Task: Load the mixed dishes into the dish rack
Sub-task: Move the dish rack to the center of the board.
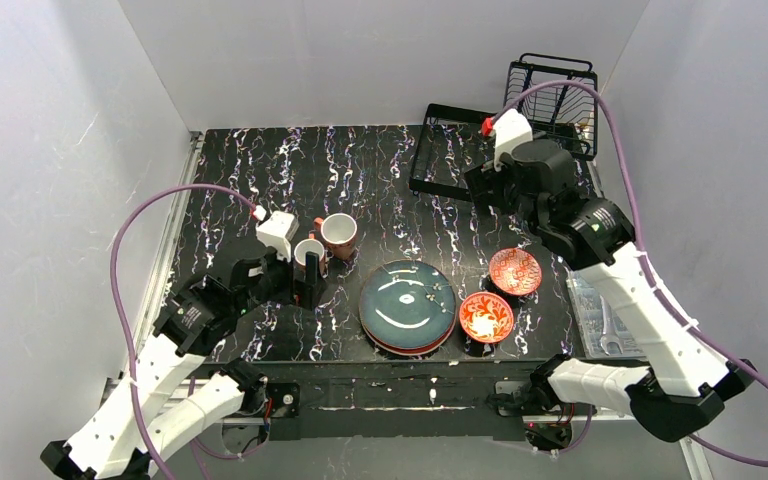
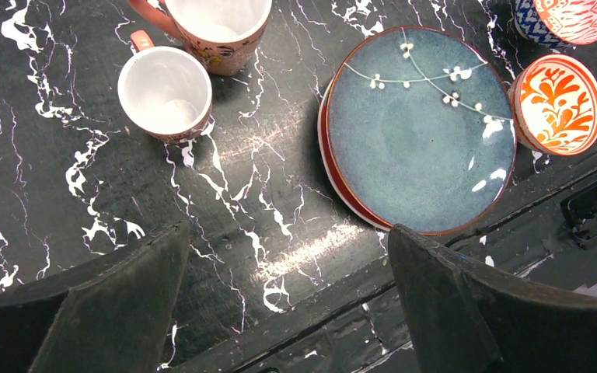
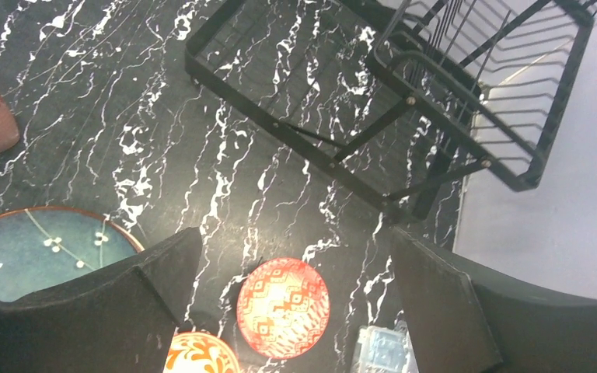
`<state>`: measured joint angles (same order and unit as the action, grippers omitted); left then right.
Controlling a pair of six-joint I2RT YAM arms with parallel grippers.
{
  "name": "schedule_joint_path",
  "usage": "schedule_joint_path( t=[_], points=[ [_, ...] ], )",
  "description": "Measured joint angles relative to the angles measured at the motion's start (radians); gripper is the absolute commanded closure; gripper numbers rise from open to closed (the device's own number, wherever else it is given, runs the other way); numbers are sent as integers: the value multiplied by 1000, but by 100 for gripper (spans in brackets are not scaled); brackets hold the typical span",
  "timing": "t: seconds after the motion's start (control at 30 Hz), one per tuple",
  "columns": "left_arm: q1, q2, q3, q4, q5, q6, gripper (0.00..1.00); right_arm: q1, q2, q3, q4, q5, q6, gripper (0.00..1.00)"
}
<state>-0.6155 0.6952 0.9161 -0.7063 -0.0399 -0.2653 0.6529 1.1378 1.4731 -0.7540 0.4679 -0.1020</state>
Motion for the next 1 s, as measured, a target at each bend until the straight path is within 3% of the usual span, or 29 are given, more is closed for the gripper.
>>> schedule_joint_path(
  t=[0.57,1.0],
  points=[
    [0,-112,-42,22,-32,11,1,0,200,160,23,80,-215,4],
    [0,-136,-44,22,-47,11,1,-3,355,149,84,317,-409,4]
  ],
)
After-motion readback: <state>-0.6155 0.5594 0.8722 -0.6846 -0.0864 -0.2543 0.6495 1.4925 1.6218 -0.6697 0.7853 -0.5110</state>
